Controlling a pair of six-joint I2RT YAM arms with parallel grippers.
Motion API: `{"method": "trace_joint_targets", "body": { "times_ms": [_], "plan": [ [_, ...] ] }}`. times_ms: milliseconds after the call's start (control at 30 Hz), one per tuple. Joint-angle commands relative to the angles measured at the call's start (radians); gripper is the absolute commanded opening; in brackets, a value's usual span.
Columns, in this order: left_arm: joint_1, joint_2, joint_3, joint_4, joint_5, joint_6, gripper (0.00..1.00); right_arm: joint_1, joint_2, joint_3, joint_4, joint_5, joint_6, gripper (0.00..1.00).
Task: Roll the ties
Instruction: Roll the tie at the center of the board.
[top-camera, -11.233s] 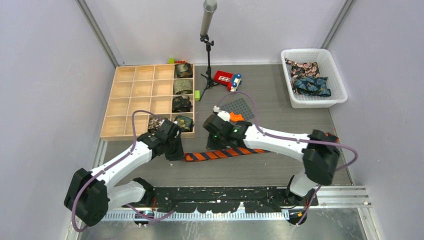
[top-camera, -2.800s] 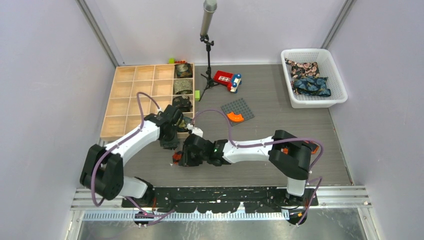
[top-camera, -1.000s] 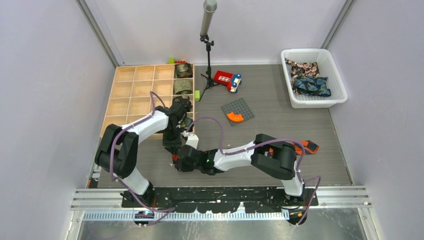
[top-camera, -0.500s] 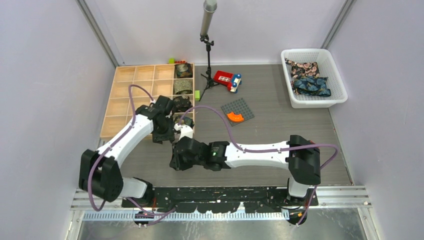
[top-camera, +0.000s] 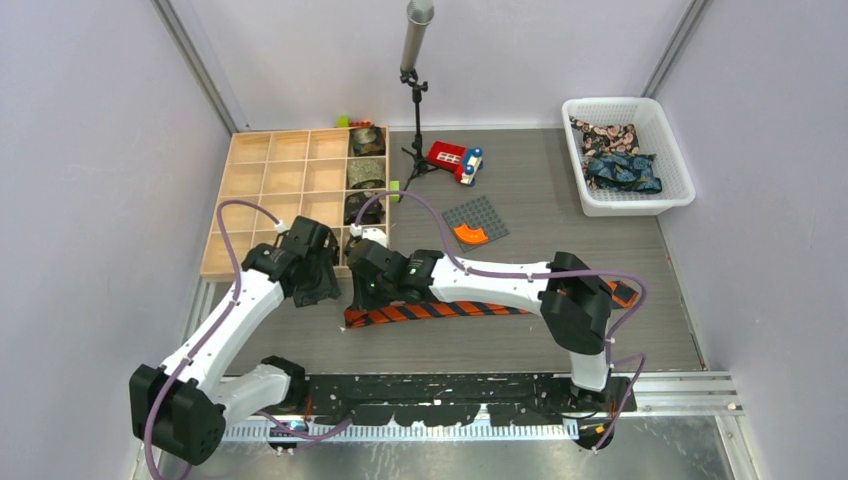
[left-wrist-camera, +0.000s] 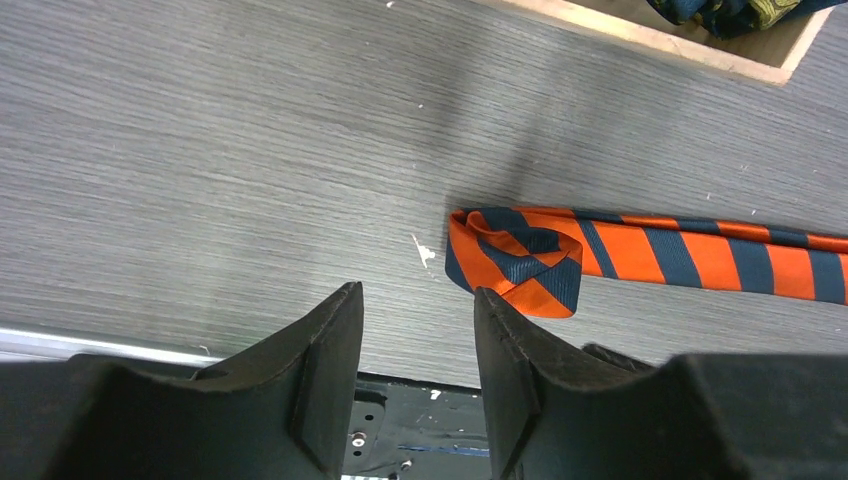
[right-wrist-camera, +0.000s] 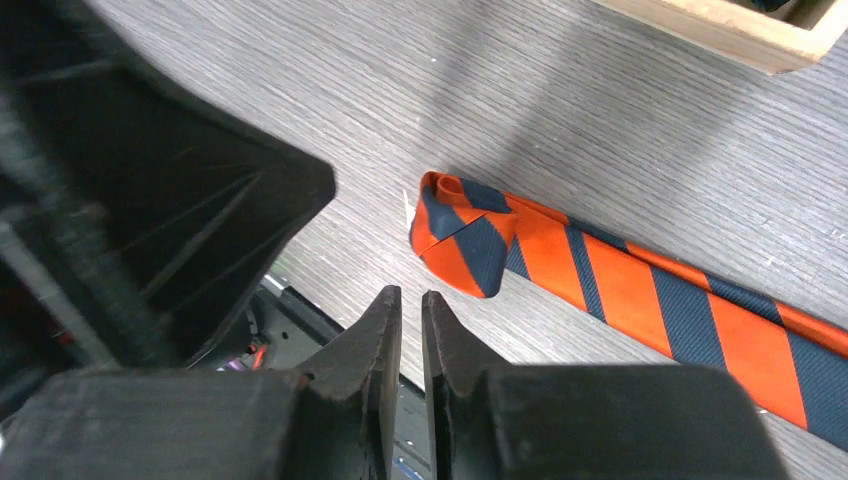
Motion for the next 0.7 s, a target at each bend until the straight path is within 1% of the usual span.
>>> {"method": "trace_joint_targets", "body": {
  "times_ms": [0, 233, 267, 667],
  "plan": [
    [0.006, -0.050, -0.021, 0.007, -0.020, -0.059, 0.45, -0.015, 0.029, 0.053, -0.018, -0.052, -0.033, 0.18],
    [0.006, -0.109, -0.052, 0.028, -0.040, -0.082, 0.45, -0.039, 0.067, 0.047, 0.002, -0.073, -0.040, 0.16],
    [0.006, -0.114, -0.055, 0.032, -0.038, -0.083, 0.45, -0.044, 0.071, 0.044, 0.006, -0.098, -0.040, 0.16],
    [0.006, -0.174, -0.120, 0.127, 0.024, -0.067, 0.45, -0.087, 0.089, -0.010, 0.039, -0.132, -0.043, 0.14]
  ]
}}
